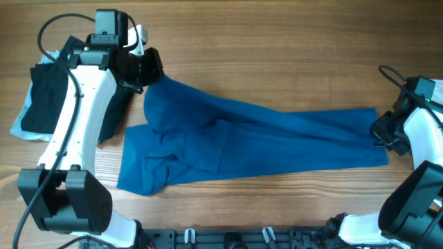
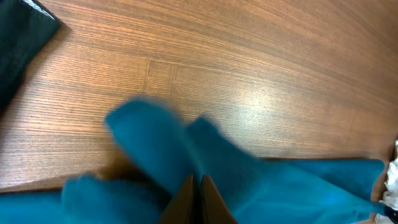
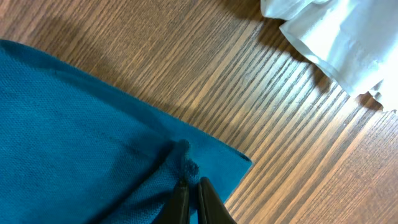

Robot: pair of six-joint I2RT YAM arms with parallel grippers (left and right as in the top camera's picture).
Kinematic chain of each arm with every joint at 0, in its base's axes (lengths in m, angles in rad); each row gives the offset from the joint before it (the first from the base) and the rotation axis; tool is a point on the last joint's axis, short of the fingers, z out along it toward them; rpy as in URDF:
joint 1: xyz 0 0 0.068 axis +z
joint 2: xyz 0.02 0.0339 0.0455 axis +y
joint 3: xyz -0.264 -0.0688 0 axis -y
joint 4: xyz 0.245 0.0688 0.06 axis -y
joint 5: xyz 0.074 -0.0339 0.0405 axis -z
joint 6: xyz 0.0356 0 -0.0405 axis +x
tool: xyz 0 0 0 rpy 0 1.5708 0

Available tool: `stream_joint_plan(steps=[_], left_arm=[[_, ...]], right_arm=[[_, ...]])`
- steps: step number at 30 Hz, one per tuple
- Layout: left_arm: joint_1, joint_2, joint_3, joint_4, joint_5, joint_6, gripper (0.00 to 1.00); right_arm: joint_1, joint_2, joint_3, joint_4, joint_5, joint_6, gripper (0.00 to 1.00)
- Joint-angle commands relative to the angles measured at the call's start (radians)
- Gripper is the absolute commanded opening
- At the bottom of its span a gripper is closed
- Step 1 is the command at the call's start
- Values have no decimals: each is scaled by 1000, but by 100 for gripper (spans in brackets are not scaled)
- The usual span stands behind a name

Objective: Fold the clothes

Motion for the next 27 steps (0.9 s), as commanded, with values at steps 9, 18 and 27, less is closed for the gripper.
stream_joint_plan(steps=[9, 18, 27], left_arm=[[-15, -8, 11, -207, 128, 77, 4], [-95, -8, -21, -575, -5, 129, 4], [-116, -8, -280, -505, -125, 90, 4]], right_arm=[[-6, 13, -6, 54, -24, -23, 4], [-7, 13, -6, 76, 3, -22, 4], [-8, 13, -6, 50, 30, -22, 4]])
